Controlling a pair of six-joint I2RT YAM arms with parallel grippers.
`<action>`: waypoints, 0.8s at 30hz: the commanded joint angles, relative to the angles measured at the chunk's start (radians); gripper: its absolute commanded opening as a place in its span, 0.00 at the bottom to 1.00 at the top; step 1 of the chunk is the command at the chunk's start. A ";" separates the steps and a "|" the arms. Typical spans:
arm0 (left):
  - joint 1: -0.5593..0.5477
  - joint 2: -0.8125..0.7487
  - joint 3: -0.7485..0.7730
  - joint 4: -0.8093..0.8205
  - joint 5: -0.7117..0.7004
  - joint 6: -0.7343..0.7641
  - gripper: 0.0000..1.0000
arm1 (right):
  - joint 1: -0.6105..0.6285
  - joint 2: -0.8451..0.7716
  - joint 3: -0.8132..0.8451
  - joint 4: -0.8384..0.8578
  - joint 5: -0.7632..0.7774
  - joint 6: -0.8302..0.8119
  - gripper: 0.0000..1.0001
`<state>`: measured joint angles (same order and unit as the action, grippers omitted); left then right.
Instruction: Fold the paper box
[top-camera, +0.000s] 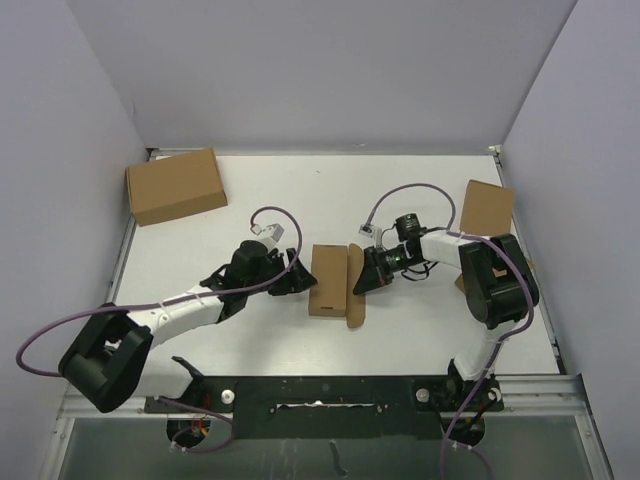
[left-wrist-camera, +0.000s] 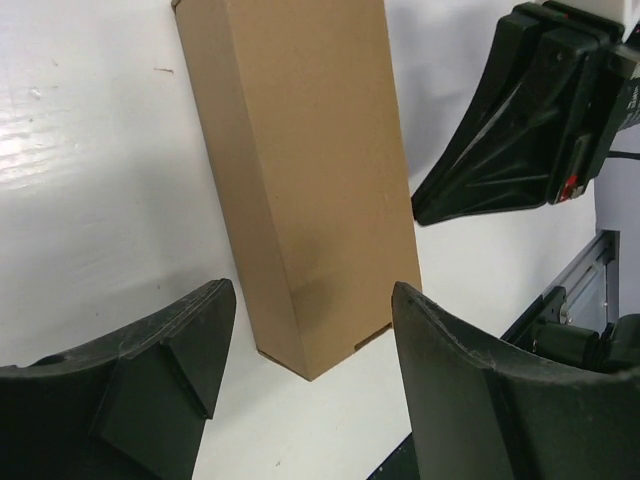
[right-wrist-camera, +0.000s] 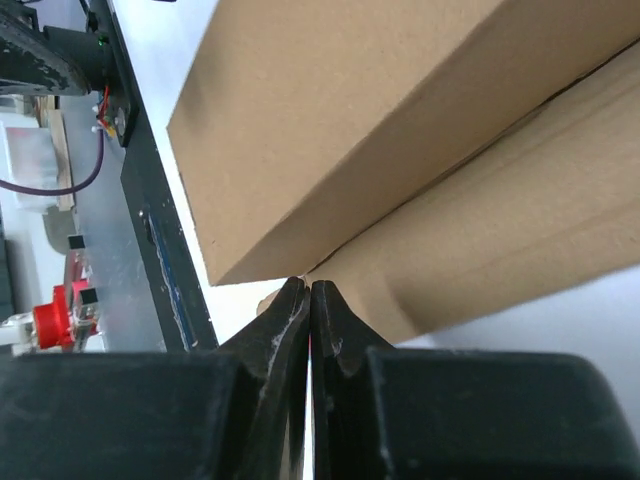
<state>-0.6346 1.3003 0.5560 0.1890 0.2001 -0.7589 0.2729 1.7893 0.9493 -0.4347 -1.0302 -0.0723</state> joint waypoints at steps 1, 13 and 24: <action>-0.019 0.095 0.026 0.125 0.040 -0.034 0.62 | 0.050 0.073 0.029 0.028 -0.005 0.036 0.00; -0.091 0.288 0.072 0.197 0.048 -0.071 0.52 | 0.081 0.157 0.120 -0.031 -0.026 -0.003 0.00; -0.033 0.028 0.031 0.021 -0.071 0.040 0.59 | -0.065 0.006 0.186 -0.242 0.045 -0.267 0.03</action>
<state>-0.6895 1.4681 0.5896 0.2546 0.1822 -0.7910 0.2321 1.9190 1.0908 -0.5995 -0.9844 -0.2073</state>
